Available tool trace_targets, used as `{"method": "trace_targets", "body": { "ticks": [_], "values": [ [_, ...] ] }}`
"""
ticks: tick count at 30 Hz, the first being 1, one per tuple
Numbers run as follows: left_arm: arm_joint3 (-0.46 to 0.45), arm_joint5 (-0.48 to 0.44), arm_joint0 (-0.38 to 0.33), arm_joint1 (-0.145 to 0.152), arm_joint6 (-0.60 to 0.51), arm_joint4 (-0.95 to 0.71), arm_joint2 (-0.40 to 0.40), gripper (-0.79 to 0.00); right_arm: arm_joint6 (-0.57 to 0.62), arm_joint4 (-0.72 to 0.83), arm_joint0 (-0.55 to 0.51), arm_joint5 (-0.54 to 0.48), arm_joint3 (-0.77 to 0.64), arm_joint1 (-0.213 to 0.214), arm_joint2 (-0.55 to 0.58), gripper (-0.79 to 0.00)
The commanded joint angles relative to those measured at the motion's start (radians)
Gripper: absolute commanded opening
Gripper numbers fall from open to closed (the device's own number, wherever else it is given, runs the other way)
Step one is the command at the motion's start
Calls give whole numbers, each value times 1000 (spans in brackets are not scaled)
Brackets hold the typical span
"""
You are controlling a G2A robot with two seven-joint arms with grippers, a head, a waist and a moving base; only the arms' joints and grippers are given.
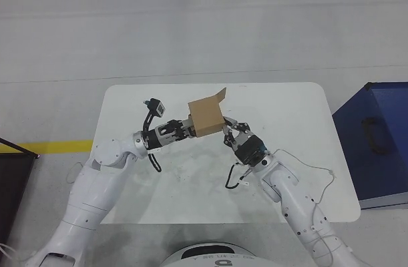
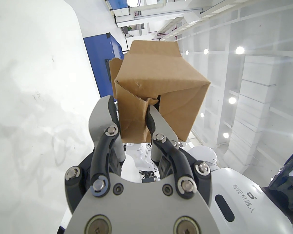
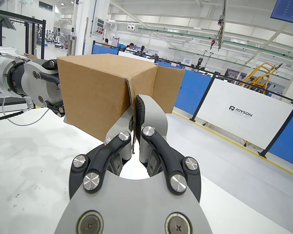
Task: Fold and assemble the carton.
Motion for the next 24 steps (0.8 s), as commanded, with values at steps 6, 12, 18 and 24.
{"method": "trace_targets", "body": {
  "ticks": [6,12,18,24],
  "values": [
    [4,-3,-8,-3,-5,-42,-2,-622,-5,-4,0,-3,1,1,-1,-785],
    [4,-67,-4,-5,-18,-72,-11,-548,-2,0,5,-2,8,1,-1,-785],
    [6,-75,-4,-4,-25,-74,-14,-533,3,1,14,-3,15,0,-4,-785],
    [9,-102,8,-1,-37,-94,-41,-486,2,10,22,-2,24,-1,-3,-785]
  ]
}}
